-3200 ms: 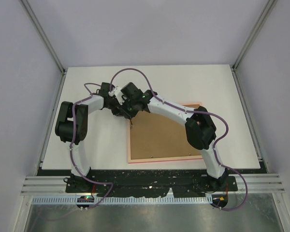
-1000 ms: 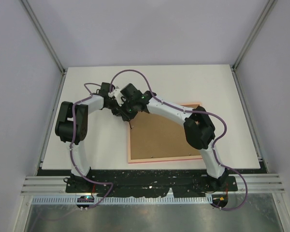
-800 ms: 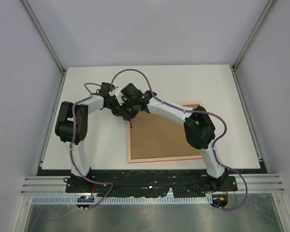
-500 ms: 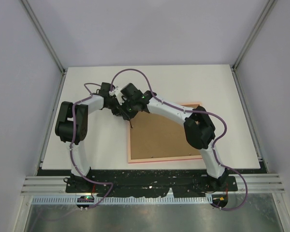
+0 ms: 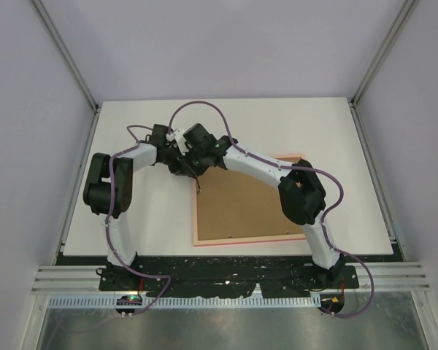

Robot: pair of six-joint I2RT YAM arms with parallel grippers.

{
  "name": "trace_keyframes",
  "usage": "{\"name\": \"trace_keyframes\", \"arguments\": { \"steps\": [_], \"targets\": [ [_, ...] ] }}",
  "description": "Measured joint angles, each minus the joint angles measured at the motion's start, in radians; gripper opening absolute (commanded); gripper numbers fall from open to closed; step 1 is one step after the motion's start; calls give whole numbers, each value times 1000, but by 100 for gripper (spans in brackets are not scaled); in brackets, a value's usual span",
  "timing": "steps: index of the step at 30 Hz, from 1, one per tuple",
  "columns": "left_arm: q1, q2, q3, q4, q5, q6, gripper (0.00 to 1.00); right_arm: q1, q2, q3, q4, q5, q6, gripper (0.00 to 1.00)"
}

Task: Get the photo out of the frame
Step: Release the photo frame item from the photo frame.

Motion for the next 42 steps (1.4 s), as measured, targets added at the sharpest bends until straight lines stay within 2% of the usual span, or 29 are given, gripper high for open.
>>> {"name": "trace_keyframes", "arguments": {
  "steps": [13,24,42],
  "targets": [
    [0,0,0,0,0,0,0,-3,-2,0,27,9,10,8],
    [0,0,0,0,0,0,0,-5,-2,-6,26,-87,20,8],
    [0,0,0,0,0,0,0,-6,0,-17,34,-32,21,8]
  ]
}}
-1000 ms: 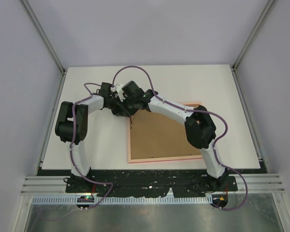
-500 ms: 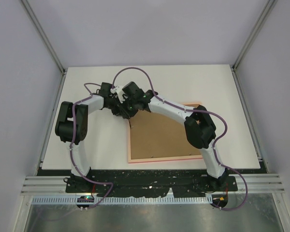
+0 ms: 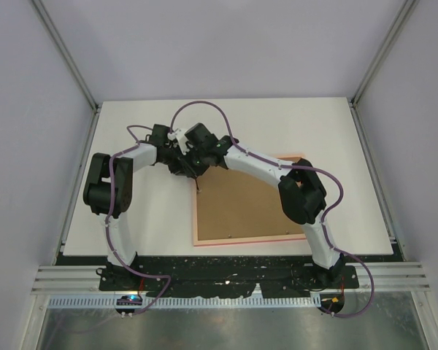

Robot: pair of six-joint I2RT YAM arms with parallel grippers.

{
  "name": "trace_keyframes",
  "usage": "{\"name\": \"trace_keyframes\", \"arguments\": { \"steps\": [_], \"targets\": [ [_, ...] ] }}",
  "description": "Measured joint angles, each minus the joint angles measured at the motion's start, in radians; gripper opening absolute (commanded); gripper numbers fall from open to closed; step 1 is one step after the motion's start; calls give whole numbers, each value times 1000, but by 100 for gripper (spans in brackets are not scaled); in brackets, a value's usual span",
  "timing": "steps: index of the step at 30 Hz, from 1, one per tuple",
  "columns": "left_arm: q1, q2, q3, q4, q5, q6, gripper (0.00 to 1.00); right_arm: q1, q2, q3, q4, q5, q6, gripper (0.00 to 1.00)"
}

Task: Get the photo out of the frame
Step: Release the photo frame item from the photo frame.

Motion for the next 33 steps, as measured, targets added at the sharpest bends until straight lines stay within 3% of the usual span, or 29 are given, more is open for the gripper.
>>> {"name": "trace_keyframes", "arguments": {
  "steps": [17,33],
  "targets": [
    [0,0,0,0,0,0,0,-3,13,3,10,-92,-41,8],
    [0,0,0,-2,0,0,0,-3,24,27,-84,-215,-79,8]
  ]
}}
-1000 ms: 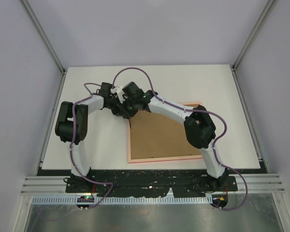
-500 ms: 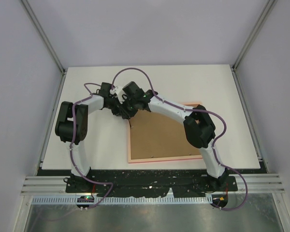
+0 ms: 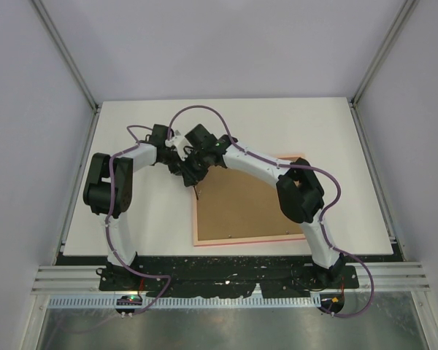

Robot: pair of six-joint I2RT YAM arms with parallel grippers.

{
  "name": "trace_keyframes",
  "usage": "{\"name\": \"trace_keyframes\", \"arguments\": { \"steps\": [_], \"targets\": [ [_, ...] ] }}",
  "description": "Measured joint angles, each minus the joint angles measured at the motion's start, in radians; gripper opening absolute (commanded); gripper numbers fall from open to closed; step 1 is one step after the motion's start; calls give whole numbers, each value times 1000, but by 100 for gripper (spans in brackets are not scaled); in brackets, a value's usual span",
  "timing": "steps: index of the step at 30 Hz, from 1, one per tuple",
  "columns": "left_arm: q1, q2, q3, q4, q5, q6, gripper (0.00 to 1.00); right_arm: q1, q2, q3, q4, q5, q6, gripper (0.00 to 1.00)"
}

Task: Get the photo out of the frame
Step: Release the photo frame item from the photo frame, then adjust the photo frame at the center of the board.

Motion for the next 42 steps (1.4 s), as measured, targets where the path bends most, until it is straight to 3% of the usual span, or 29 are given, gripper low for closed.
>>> {"name": "trace_keyframes", "arguments": {
  "steps": [11,19,31,38,42],
  "targets": [
    [0,0,0,0,0,0,0,3,-12,8,-52,13,-62,8],
    [1,27,52,-51,3,10,0,-53,-184,-113,-94,56,-181,8],
    [-1,105,231,-218,-79,93,0,-515,-452,-400,-165,194,-212,8],
    [-18,148,336,-311,-148,129,7,-694,-587,-450,-247,304,-245,8],
    [-26,181,402,-357,-177,137,10,-737,-630,-450,-311,407,-291,8]
  ]
}}
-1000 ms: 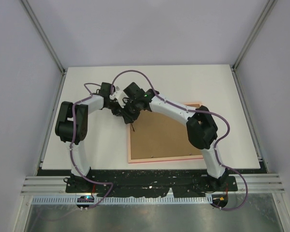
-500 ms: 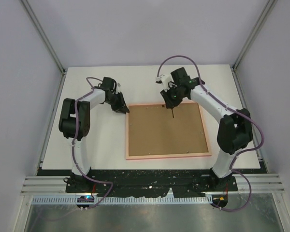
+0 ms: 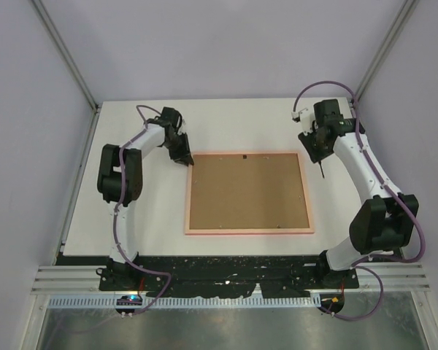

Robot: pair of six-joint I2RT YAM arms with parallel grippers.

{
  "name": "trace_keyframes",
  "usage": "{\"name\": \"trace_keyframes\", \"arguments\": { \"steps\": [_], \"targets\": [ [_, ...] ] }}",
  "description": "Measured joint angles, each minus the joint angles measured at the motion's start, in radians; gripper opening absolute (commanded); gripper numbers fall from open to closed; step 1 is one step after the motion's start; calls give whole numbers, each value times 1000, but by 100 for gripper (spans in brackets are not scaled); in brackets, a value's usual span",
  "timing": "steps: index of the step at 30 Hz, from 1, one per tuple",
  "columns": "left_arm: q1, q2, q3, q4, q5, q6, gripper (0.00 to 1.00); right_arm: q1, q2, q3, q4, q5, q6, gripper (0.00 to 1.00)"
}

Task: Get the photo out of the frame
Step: Adjust the photo frame at the center of the board.

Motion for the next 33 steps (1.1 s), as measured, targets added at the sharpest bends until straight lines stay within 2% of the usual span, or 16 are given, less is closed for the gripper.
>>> {"name": "trace_keyframes", "arguments": {
  "steps": [6,8,12,19,24,33],
  "targets": [
    [-17,40,80,-49,-35,3,18,0,0,-45,-72,137,-71,8],
    [-24,58,116,-69,-45,3,30,0,14,-66,-98,168,-85,8],
    [-32,91,190,-105,-49,-1,41,0,77,-78,-119,201,-97,8],
    [-35,84,206,-127,-46,3,44,0,198,-76,-114,220,-91,8],
    [-35,-18,71,-129,-50,34,45,5,312,-17,-110,229,-63,8],
    [-39,-234,-193,-144,-80,125,45,45,513,237,-112,243,-19,8]
  ]
}}
